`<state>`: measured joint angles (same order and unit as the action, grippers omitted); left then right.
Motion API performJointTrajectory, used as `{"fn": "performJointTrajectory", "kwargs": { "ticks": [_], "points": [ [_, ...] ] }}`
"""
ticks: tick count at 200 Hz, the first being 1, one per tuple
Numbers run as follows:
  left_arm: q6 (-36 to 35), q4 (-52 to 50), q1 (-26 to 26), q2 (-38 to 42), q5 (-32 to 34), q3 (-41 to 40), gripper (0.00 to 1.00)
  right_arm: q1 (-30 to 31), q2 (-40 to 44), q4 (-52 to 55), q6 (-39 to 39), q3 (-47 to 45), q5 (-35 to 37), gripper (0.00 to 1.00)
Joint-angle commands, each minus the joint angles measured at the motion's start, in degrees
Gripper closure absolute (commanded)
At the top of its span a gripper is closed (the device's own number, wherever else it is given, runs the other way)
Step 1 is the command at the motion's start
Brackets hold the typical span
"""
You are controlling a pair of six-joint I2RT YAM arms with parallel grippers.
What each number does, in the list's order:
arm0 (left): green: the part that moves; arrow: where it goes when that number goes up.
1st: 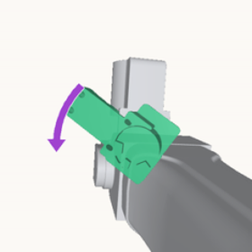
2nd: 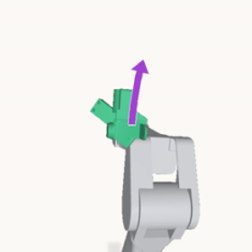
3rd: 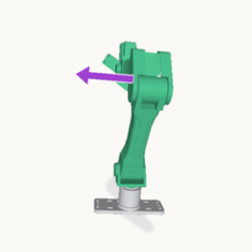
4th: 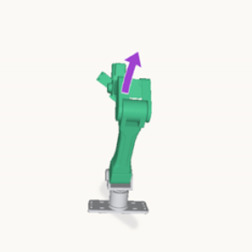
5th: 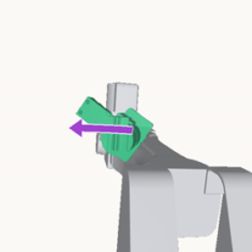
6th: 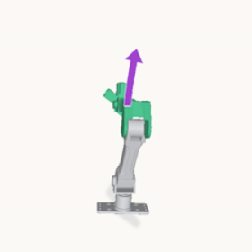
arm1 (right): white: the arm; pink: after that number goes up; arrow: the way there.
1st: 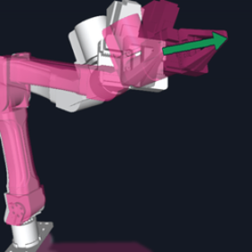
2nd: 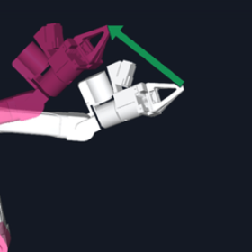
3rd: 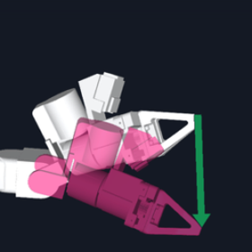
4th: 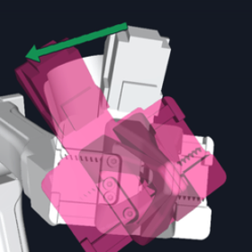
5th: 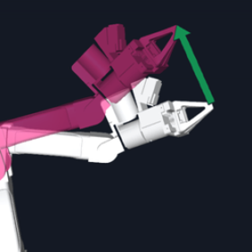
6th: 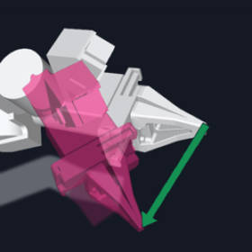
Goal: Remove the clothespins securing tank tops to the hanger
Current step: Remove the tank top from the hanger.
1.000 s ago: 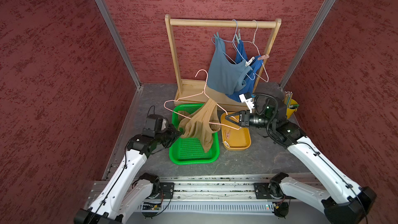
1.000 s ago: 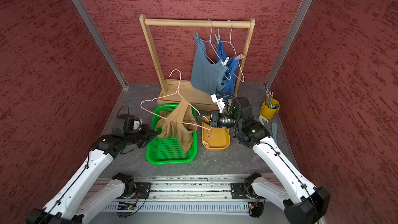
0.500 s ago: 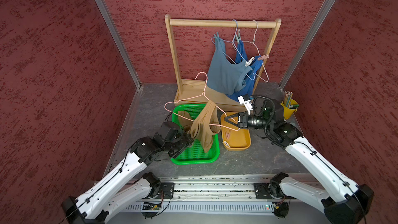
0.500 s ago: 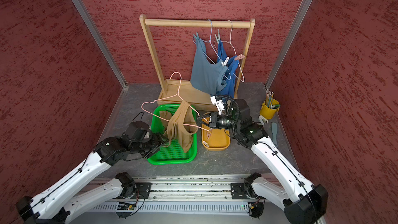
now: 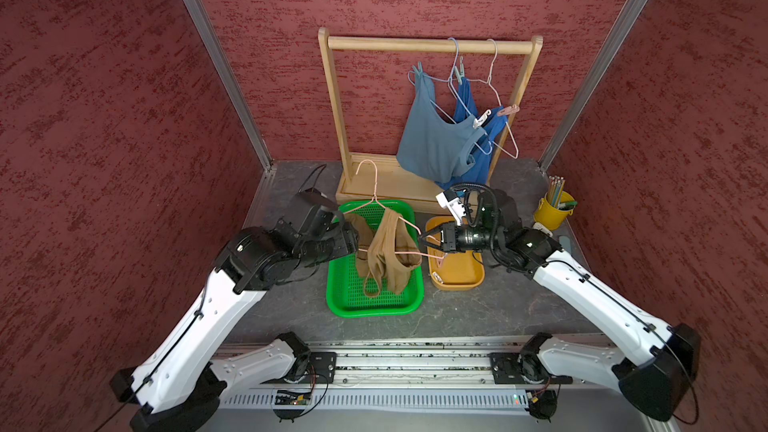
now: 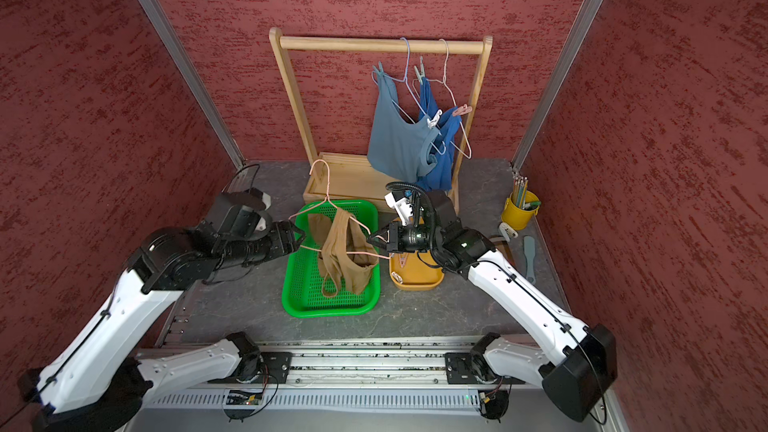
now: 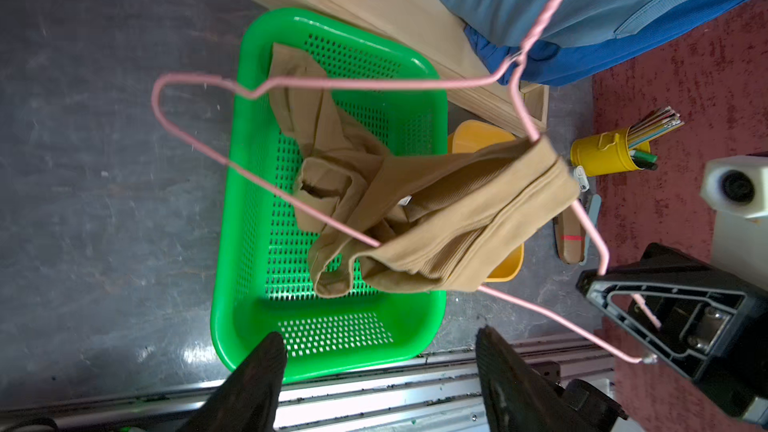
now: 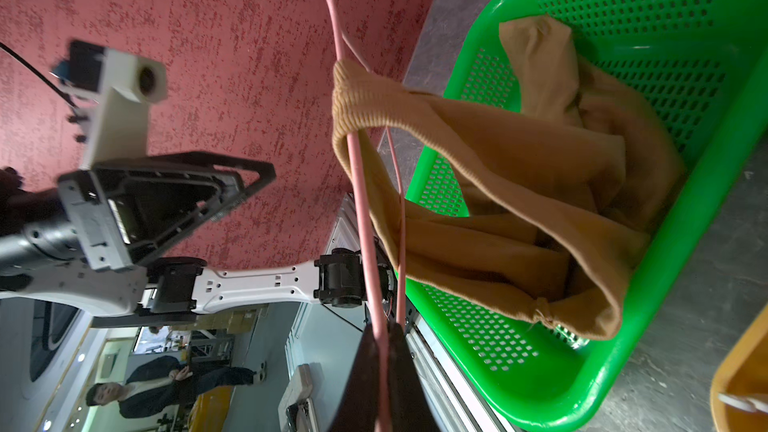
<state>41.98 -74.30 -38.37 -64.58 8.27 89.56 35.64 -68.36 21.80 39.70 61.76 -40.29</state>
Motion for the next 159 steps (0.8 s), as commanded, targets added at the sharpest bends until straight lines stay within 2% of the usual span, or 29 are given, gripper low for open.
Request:
{"fn": "performJointTrajectory", "kwargs": {
  "ticks": [1,48,70,90,98,108,118,139,159],
  "points": [
    [-7.08,4.18,3.07,-4.59,-0.37,3.03,0.26,1.25,-0.90,0.03,-2.21,2.96,1.54,1.00],
    [-9.31,14.50,12.41,-11.30,-9.00,4.49,0.26,3.57,-2.81,0.24,-2.35,4.47,1.93,1.00],
    [-11.03,16.99,13.49,-14.66,-11.77,6.34,0.26,4.93,-3.59,-0.17,-2.03,4.74,2.12,1.00],
    [-12.06,17.87,13.58,-17.22,-13.59,7.42,0.31,5.82,-4.27,-0.44,-1.95,5.08,2.54,1.00],
    [-12.50,18.21,13.59,-17.85,-14.32,7.23,0.38,6.16,-4.54,-0.57,-1.94,5.26,2.63,1.00],
    [-12.70,18.62,13.66,-18.37,-14.60,6.59,0.54,6.42,-4.81,-0.82,-1.89,5.63,2.76,1.00],
    [-13.08,18.76,13.66,-18.54,-14.66,5.94,0.66,6.71,-5.10,-1.10,-1.82,6.06,2.85,1.00],
    [-13.79,17.80,14.28,-18.27,-13.61,4.94,1.00,6.98,-5.55,-1.88,-1.82,6.70,2.90,1.00],
    [-15.67,15.97,14.47,-17.71,-11.06,5.91,1.00,6.99,-6.38,-1.44,-2.08,7.14,2.87,1.00]
  ]
}}
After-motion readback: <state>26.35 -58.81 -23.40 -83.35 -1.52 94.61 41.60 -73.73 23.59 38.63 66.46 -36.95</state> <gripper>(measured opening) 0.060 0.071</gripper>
